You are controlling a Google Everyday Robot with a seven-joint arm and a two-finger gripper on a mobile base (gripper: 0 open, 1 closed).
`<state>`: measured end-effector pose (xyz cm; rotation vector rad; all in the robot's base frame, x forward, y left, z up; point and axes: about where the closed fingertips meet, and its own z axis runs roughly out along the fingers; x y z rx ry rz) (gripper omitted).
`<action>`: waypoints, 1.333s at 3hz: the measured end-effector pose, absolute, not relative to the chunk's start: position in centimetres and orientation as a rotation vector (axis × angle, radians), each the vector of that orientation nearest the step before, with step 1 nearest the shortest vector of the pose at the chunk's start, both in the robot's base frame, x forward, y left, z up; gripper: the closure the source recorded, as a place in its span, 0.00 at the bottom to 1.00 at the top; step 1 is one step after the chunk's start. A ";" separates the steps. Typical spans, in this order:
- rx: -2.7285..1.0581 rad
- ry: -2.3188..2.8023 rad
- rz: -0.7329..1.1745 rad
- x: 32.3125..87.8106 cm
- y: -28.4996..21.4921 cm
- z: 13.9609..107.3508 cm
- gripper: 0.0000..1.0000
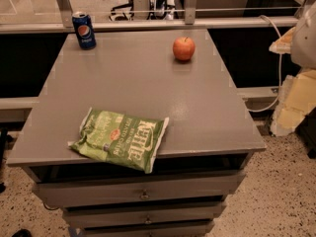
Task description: Move apple near green jalapeno chip bag
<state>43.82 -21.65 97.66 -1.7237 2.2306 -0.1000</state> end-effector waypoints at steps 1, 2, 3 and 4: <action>-1.724 2.230 -0.100 43.8 -21.7 97.7 0.00; -1.712 2.200 -0.095 45.8 -21.5 96.2 0.00; -1.655 2.127 -0.046 50.7 -21.3 93.3 0.00; -1.530 2.040 0.006 58.2 -20.9 90.1 0.00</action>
Offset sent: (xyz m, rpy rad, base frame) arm 0.0563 0.0016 -0.0464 0.0589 -0.0499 0.0239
